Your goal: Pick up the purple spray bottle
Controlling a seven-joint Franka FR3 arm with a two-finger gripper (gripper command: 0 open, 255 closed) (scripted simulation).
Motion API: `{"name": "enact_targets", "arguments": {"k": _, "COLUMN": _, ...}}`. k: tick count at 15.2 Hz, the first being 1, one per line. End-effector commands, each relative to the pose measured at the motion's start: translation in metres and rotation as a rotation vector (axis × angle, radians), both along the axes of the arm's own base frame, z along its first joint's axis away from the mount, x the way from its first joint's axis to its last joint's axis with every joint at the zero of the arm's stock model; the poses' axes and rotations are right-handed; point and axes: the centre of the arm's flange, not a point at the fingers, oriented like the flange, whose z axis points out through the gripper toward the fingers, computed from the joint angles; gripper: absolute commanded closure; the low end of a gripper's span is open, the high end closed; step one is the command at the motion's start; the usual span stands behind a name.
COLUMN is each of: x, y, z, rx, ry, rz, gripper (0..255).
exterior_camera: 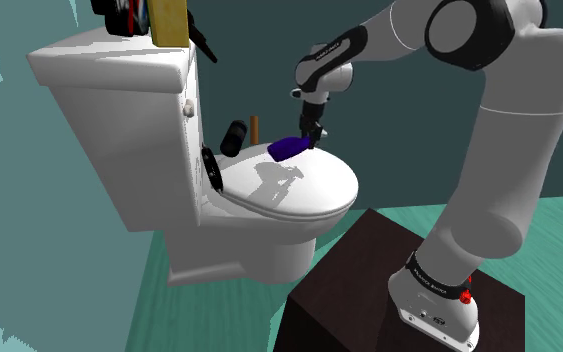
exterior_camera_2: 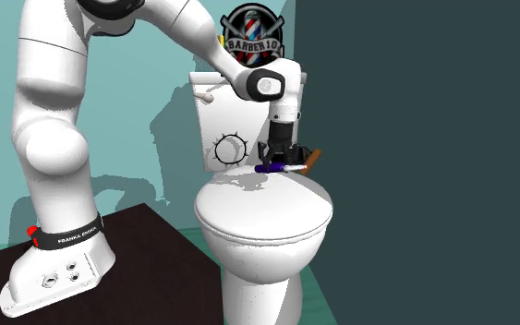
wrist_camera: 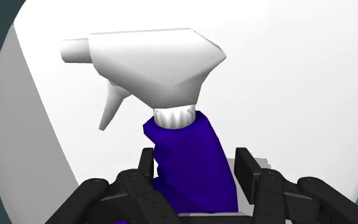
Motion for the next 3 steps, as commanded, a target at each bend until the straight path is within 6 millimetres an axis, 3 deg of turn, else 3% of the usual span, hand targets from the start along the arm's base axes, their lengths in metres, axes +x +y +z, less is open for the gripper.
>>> {"name": "enact_targets", "arguments": {"k": 1, "x": -0.0006, "y": -0.0002, "z": 0.0110, "rx": 0.000, "ry": 0.000, "rz": 0.000, "gripper": 255}}
{"name": "enact_targets", "arguments": {"k": 3, "x": -0.0006, "y": -0.0002, "z": 0.0119, "rx": 0.000, "ry": 0.000, "rz": 0.000, "gripper": 255}}
